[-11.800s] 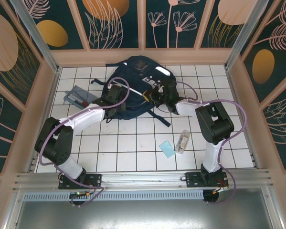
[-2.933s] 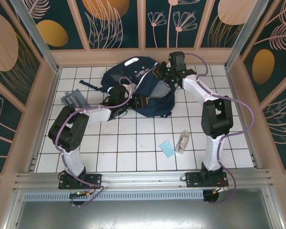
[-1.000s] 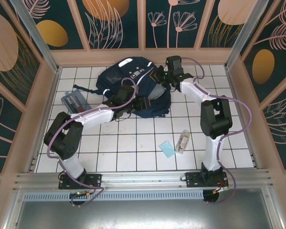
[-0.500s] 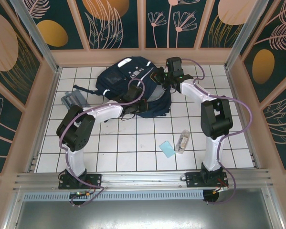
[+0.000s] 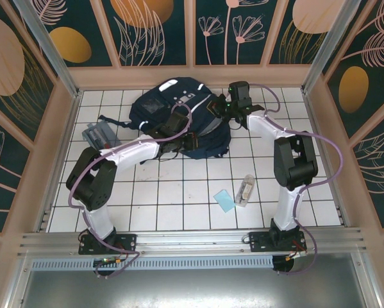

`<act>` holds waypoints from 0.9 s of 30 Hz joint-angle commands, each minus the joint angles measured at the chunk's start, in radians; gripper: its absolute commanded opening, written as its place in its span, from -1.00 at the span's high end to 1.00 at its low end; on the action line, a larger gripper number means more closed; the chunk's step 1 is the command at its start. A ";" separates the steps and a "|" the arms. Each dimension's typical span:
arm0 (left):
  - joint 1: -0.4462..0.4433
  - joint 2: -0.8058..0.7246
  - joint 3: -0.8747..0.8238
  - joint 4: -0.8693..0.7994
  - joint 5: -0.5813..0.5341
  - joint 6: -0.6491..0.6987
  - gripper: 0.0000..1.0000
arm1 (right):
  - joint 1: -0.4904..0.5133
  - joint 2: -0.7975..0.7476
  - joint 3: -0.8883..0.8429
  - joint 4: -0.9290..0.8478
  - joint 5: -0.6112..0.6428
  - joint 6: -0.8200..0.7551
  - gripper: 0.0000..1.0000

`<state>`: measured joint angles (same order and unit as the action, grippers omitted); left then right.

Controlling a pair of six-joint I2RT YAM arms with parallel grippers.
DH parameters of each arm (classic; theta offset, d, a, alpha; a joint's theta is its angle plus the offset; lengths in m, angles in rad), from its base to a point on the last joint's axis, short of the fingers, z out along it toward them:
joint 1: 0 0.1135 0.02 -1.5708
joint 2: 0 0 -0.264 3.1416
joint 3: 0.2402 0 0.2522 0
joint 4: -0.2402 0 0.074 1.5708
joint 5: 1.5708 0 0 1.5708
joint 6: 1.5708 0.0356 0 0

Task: Pack the student bag

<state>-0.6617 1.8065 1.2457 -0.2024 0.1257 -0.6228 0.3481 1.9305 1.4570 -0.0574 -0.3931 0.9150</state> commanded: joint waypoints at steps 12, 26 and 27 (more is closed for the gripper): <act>0.088 0.030 0.037 -0.229 0.077 0.242 1.00 | -0.034 -0.067 0.018 -0.008 -0.016 -0.089 1.00; 0.106 -0.011 -0.030 0.092 0.493 0.111 1.00 | -0.024 -0.125 -0.095 0.059 -0.133 -0.076 0.05; 0.105 -0.011 -0.036 0.139 0.505 0.076 1.00 | -0.023 -0.148 -0.132 0.083 -0.144 -0.061 -0.01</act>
<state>-0.5442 1.8221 1.2217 -0.2234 0.4583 -0.4507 0.3328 1.8763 1.3895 -0.0650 -0.4820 0.8295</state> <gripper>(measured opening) 0.064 0.485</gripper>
